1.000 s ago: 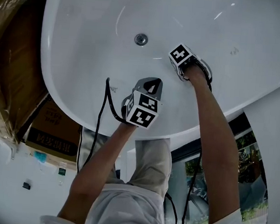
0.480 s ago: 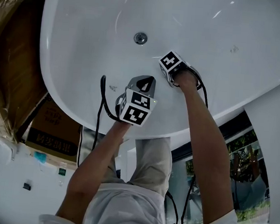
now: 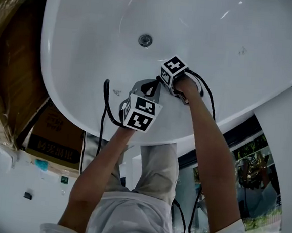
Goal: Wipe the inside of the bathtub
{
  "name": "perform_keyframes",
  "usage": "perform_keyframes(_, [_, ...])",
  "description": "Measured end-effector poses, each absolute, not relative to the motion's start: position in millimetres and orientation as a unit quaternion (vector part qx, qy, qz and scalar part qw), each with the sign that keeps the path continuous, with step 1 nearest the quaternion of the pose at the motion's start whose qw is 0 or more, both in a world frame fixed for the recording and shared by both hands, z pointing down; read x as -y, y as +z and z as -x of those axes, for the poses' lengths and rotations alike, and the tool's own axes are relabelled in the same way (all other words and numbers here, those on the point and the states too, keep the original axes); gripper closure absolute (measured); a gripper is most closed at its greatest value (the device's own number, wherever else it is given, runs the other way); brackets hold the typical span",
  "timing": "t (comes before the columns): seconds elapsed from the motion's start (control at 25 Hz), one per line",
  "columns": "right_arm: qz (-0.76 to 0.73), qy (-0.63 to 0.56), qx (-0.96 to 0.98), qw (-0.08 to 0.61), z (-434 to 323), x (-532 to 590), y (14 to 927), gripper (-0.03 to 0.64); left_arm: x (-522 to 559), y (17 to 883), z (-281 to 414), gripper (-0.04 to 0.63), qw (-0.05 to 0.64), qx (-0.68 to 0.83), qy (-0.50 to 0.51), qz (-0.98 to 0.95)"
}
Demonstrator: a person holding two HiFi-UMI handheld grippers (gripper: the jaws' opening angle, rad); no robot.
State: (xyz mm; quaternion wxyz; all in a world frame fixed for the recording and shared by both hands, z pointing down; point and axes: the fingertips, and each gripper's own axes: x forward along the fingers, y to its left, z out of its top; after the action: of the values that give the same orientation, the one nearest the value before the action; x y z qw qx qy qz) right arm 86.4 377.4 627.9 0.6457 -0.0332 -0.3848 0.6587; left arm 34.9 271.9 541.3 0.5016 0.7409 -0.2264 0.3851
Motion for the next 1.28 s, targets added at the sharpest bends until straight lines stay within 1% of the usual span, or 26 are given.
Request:
perform_keyframes(0.12, [0.016, 0.666, 0.408, 0.624, -79, -355, 633, 0.549, -274, 543, -37, 0.597, 0.504, 0.224, 0.384, -0.741])
perform_keyframes(0.52, [-0.068, 0.602, 0.469, 0.643, -119, -243, 659, 0.549, -267, 543, -50, 0.597, 0.502, 0.211, 0.381, -0.747])
perform_keyframes(0.88, [-0.107, 0.468, 0.476, 0.737, -209, -153, 669, 0.549, -255, 546, -62, 0.597, 0.506, 0.210, 0.376, -0.747])
perform_keyframes(1.04, [-0.116, 0.380, 0.472, 0.787, -249, -119, 679, 0.549, -251, 549, -66, 0.597, 0.507, 0.209, 0.377, -0.746])
perform_keyframes(1.28, [-0.113, 0.254, 0.470, 0.838, -284, -86, 690, 0.548, -254, 551, -68, 0.597, 0.511, 0.204, 0.380, -0.744])
